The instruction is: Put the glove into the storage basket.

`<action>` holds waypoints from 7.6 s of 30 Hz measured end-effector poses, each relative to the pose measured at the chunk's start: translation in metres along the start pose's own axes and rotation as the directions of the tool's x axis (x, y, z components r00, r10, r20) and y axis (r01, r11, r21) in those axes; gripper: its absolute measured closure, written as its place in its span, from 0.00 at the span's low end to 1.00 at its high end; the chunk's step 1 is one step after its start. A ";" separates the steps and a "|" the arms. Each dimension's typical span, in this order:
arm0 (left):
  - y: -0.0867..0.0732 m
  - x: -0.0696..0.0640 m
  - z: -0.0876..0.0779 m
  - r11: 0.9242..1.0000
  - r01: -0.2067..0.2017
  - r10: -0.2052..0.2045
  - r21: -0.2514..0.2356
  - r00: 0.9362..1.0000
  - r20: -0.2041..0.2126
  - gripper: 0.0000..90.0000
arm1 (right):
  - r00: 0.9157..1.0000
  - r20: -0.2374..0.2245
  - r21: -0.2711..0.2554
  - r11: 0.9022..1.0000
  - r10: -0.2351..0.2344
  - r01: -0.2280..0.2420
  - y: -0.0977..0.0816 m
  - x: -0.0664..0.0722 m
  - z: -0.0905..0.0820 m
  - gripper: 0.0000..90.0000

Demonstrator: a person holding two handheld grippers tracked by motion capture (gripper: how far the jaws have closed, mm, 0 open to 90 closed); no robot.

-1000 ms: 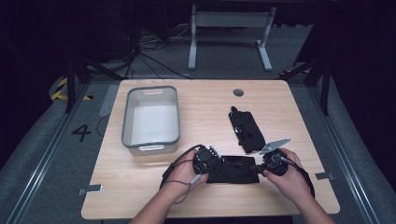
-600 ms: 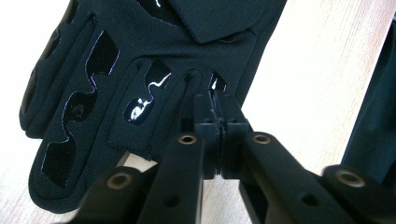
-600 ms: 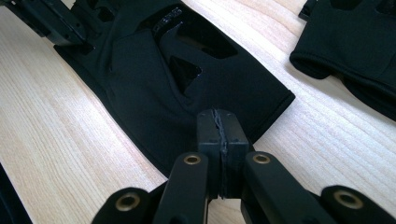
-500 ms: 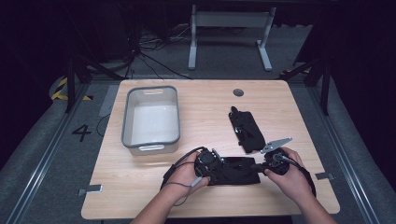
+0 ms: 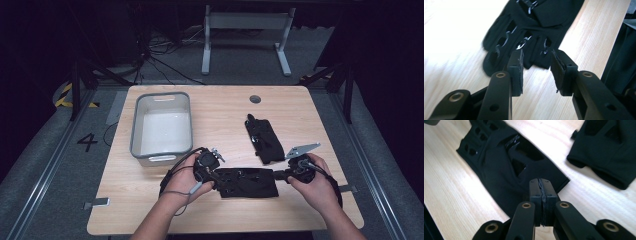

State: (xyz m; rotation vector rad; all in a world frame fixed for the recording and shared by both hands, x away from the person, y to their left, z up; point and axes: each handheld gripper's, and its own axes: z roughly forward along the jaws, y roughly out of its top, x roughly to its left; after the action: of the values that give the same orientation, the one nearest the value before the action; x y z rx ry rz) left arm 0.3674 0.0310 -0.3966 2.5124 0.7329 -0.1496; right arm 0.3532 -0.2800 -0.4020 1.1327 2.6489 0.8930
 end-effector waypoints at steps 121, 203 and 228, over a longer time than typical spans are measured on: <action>-0.056 0.035 -0.037 0.983 0.176 -0.181 -0.048 0.978 -0.105 0.59 | 0.969 0.243 -0.033 0.998 -0.037 0.046 0.053 -0.017 -0.026 0.97; -0.002 0.013 -0.010 0.992 0.076 -0.075 -0.101 0.997 0.007 0.78 | 0.995 0.081 -0.012 0.999 0.051 -0.050 -0.015 0.008 -0.016 0.81; 0.019 0.023 0.030 0.985 0.163 -0.164 -0.059 0.986 -0.014 0.65 | 0.993 0.057 0.147 0.983 0.106 -0.113 -0.041 0.009 0.010 0.67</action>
State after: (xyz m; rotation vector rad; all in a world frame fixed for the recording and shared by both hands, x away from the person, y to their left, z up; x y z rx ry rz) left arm 0.3984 0.0126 -0.4197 2.4007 0.9377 -0.1601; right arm 0.3241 -0.2913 -0.4323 1.3275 2.6743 0.6820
